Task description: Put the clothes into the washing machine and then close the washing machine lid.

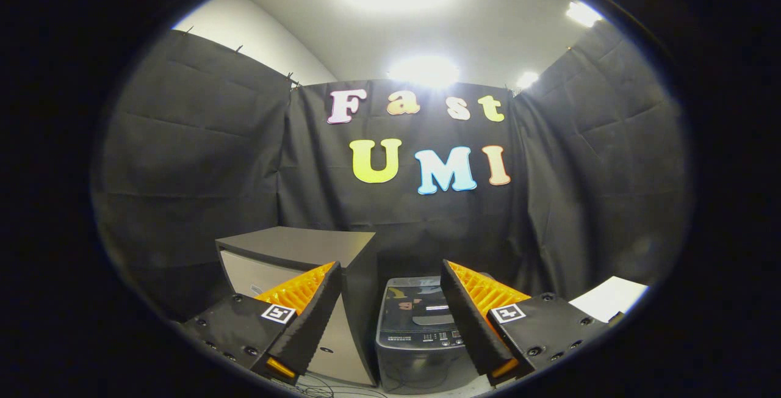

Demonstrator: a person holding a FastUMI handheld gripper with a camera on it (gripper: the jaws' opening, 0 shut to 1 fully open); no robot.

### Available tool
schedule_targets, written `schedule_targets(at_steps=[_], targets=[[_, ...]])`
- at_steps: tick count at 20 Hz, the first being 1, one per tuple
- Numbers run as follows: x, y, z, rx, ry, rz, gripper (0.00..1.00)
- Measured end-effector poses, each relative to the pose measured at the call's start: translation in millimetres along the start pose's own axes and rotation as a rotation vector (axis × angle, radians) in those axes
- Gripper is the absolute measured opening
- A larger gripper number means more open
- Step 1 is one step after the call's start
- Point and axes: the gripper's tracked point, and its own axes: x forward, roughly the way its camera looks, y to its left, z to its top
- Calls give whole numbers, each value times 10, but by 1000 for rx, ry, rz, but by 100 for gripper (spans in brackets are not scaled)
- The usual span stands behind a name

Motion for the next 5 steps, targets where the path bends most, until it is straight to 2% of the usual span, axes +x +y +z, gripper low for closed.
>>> schedule_targets(at_steps=[5], targets=[[12, -45, -47, 6, 20, -9, 100]])
